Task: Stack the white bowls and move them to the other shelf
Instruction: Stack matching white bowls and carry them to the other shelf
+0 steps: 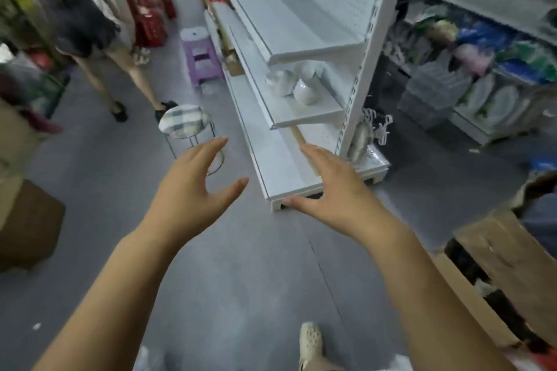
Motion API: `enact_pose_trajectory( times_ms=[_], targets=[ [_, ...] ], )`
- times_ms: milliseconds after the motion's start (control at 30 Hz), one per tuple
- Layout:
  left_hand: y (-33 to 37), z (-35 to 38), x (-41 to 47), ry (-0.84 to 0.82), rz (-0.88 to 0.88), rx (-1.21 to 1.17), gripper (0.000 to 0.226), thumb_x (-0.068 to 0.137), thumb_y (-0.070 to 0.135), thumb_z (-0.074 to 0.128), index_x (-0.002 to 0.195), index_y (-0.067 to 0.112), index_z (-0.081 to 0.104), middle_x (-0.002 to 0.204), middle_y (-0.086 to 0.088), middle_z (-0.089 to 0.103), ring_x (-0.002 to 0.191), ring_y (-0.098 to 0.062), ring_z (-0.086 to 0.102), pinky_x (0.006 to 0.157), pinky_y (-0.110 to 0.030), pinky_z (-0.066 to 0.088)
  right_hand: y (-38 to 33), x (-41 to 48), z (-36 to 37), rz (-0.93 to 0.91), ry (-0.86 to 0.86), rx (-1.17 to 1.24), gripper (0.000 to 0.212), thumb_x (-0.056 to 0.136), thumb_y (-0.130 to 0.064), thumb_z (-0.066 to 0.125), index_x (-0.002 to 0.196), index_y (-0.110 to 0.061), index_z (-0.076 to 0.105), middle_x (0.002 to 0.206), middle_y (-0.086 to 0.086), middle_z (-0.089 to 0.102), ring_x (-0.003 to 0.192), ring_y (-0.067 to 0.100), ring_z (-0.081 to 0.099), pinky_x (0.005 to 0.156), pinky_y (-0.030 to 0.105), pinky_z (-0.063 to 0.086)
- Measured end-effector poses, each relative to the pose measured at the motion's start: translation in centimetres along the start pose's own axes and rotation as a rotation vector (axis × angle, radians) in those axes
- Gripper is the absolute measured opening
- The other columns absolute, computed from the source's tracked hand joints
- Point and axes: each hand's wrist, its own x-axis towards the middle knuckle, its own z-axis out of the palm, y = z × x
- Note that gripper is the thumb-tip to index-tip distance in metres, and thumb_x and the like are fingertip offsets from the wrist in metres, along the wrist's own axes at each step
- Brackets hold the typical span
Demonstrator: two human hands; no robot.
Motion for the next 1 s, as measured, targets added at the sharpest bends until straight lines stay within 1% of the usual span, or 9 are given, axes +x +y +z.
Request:
enact_pose_trajectory(
  times_ms=[100,167,267,333,467,600,833,933,1000],
  targets=[
    [-0.6,0.7,2.7,-0.017,-0.051,0.041,0.079,0.087,0.059,0.067,0.155,0.034,0.037,0.155,0.011,0.044,0.142,-0.009,0.037,0.110,-0.025,0.030,1.8,4.1,0.0,-0.042,-0.108,-0.009,0.100,0.082,-0.053,0.080,0.161,-0.032,0.022,0.167,-0.016,0.020,0.154,0.003,0.015,0.125,0.028,0.019],
    [-0.9,1.2,4.6,-0.008,-0.069,0.050,0.079,0.087,0.059,0.067,0.155,0.035,0.035,0.156,0.013,0.043,0.143,-0.007,0.035,0.111,-0.023,0.028,2.9,6.8,-0.2,-0.061,-0.152,-0.012,0.100,0.082,-0.053,0.079,0.162,-0.034,0.020,0.167,-0.019,0.019,0.153,0.001,0.014,0.124,0.026,0.018],
    [-1.7,1.7,7.2,0.015,-0.095,0.057,0.079,0.087,0.061,0.066,0.155,0.034,0.036,0.156,0.015,0.042,0.144,-0.009,0.037,0.114,-0.028,0.032,3.9,10.9,-0.3,-0.078,-0.177,-0.026,0.099,0.083,-0.051,0.079,0.161,-0.032,0.021,0.167,-0.018,0.020,0.153,0.003,0.016,0.121,0.024,0.019],
    [-2.8,1.7,8.6,0.033,-0.121,0.052,0.079,0.087,0.061,0.065,0.155,0.035,0.036,0.156,0.015,0.042,0.145,-0.008,0.037,0.114,-0.029,0.033,3.9,13.6,0.1,-0.080,-0.200,-0.007,0.097,0.084,-0.050,0.079,0.161,-0.033,0.021,0.166,-0.018,0.021,0.152,0.002,0.016,0.116,0.020,0.018],
    [-6.3,1.2,11.3,0.063,-0.192,0.036,0.078,0.087,0.059,0.067,0.155,0.036,0.036,0.155,0.016,0.044,0.143,-0.006,0.038,0.109,-0.022,0.030,3.0,18.9,2.0,-0.097,-0.252,0.021,0.095,0.085,-0.049,0.078,0.161,-0.034,0.022,0.166,-0.017,0.022,0.152,0.003,0.018,0.112,0.017,0.018],
    [-11.6,-0.3,15.2,0.099,-0.233,0.043,0.076,0.088,0.058,0.068,0.154,0.038,0.037,0.153,0.017,0.045,0.142,-0.005,0.038,0.106,-0.020,0.029,1.2,25.5,4.5,-0.102,-0.286,0.018,0.094,0.087,-0.048,0.077,0.161,-0.033,0.022,0.166,-0.016,0.022,0.152,0.004,0.020,0.110,0.017,0.018],
    [-22.9,-6.1,25.6,0.062,-0.170,0.078,0.077,0.088,0.059,0.067,0.154,0.036,0.037,0.154,0.016,0.044,0.143,-0.007,0.038,0.108,-0.023,0.032,-4.8,38.3,10.0,-0.062,-0.209,0.064,0.096,0.085,-0.050,0.078,0.161,-0.030,0.023,0.167,-0.013,0.024,0.152,0.007,0.022,0.116,0.022,0.020],
    [-27.0,-8.7,30.3,-0.005,-0.104,0.113,0.076,0.088,0.057,0.068,0.155,0.036,0.037,0.155,0.017,0.043,0.143,-0.007,0.037,0.111,-0.025,0.033,-6.7,42.7,12.1,-0.011,-0.192,0.094,0.096,0.085,-0.051,0.077,0.161,-0.030,0.023,0.167,-0.013,0.023,0.152,0.008,0.023,0.115,0.022,0.021],
    [-29.4,-9.8,33.4,-0.059,-0.061,0.133,0.075,0.088,0.054,0.069,0.155,0.037,0.038,0.156,0.016,0.043,0.144,-0.008,0.037,0.116,-0.031,0.035,-7.3,45.2,13.1,0.018,-0.176,0.101,0.096,0.085,-0.053,0.076,0.161,-0.030,0.023,0.167,-0.014,0.023,0.152,0.008,0.023,0.114,0.021,0.021]
  ],
)
